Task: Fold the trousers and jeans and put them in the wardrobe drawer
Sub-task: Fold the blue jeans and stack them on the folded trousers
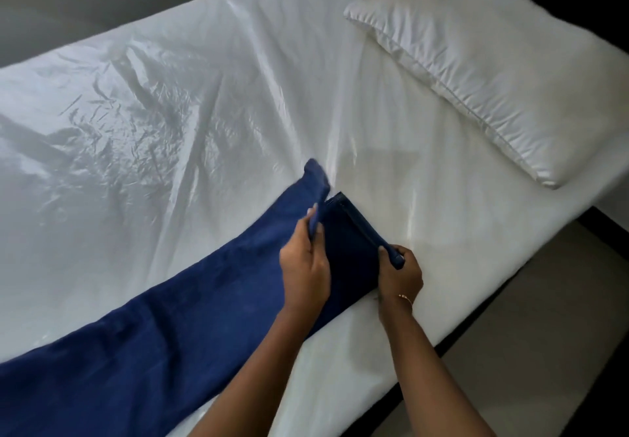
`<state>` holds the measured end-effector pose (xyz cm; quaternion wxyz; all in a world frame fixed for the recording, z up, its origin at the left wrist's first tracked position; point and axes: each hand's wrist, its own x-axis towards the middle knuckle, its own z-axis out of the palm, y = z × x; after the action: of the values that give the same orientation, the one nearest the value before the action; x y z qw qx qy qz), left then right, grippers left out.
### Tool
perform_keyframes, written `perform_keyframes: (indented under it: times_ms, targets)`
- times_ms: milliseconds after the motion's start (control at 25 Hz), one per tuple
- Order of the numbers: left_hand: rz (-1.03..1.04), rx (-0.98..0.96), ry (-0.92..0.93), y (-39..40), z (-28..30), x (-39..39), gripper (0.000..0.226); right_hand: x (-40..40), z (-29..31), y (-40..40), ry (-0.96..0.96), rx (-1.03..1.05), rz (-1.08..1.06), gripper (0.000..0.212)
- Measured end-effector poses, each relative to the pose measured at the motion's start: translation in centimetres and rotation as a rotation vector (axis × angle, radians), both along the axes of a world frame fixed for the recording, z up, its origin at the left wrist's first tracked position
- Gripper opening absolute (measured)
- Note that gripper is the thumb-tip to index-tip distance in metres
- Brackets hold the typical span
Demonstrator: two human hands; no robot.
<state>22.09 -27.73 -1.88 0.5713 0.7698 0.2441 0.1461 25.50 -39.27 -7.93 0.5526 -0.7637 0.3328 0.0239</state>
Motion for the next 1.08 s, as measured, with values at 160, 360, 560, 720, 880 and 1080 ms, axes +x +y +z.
perform_keyframes:
  times_ms: [160,360,560,720,880,1080]
  targets:
    - [-0.514,0.223,0.124,-2.5,-1.9,-2.3,0.079,0.0,-0.1,-0.5,0.033,0.083,0.02,0.01]
    - [-0.613,0.27,0.222,-4.1,-4.1,-1.8,0.088,0.3,0.1,-1.0,0.045,0.207,0.04,0.015]
    - [-0.858,0.546,0.321,-4.6,-5.8,-1.4,0.085,0.2,0.1,-1.4,0.119,0.341,-0.102,0.029]
    - [-0.625,0.291,0.18,-3.1,-5.1,-2.0,0.063,0.3,0.5,-1.1,0.099,0.179,-0.209,0.046]
    - [-0.319,0.7,0.223,0.6,-5.5,0.2,0.038,-1.6,0.3,-1.3,-0.156,-0.131,0.099,0.03]
    - [-0.252,0.668,0.376,3.4,-4.3,4.6,0.022,-2.0,-1.6,-1.4,-0.335,-0.28,0.24,0.02]
